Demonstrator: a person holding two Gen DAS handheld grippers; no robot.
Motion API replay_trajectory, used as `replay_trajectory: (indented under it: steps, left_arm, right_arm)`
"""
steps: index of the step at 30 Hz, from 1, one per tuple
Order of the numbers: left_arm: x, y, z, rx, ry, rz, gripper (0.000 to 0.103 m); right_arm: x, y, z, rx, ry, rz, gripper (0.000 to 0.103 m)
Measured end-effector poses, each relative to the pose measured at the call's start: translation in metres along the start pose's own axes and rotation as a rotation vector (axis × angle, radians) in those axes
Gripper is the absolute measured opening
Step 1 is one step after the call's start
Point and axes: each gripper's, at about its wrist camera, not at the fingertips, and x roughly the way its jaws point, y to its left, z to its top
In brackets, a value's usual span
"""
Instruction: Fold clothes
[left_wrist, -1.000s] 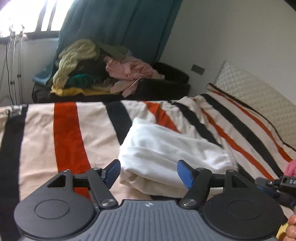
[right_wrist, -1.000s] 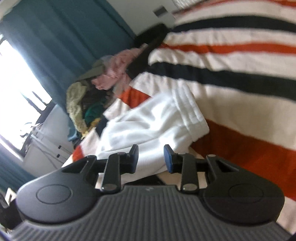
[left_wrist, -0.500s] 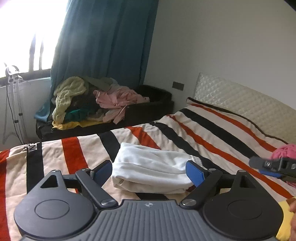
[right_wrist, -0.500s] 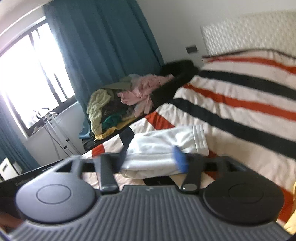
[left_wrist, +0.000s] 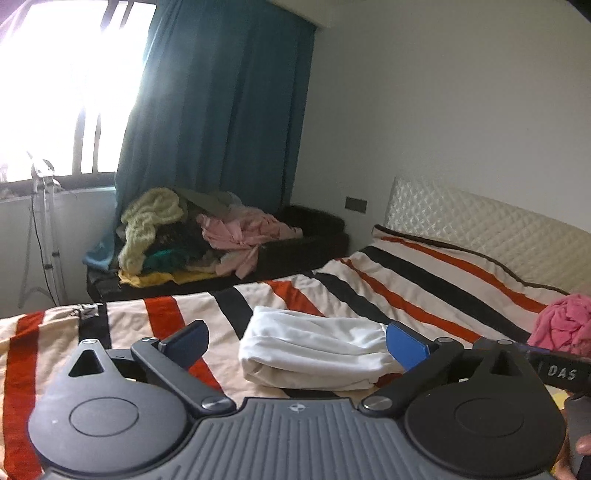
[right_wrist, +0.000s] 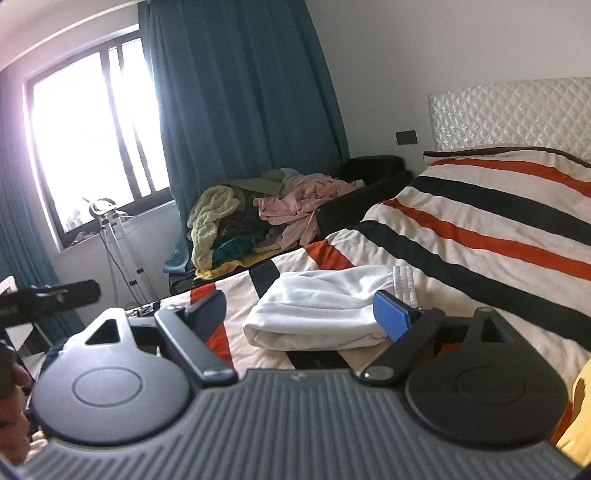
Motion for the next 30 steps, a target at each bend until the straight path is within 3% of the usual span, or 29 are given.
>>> replay_trajectory:
  steps: [12,19,25,30]
  left_arm:
    - [-0.009,0.0,-0.063,0.043,-0.011,0.04,0.103]
    - [-0.011,0.005,-0.099,0.051,-0.027,0.02,0.103]
    - [0.0,0.014,-0.115,-0.003,-0.019,0.024,0.103]
    - [0.006,0.022,-0.114,-0.005,-0.029,0.078,0.103]
  right_arm:
    - [0.008,0.019,-0.073,-0.081,-0.058,-0.032,0.088]
    - [0.015,0.026,-0.101,-0.084,-0.085,-0.022,0.088]
    - [0.028,0.028,-0.115,-0.135,-0.068,-0.042,0.088]
    - [0.037,0.029,-0.123,-0.132,-0.046,-0.073,0.088]
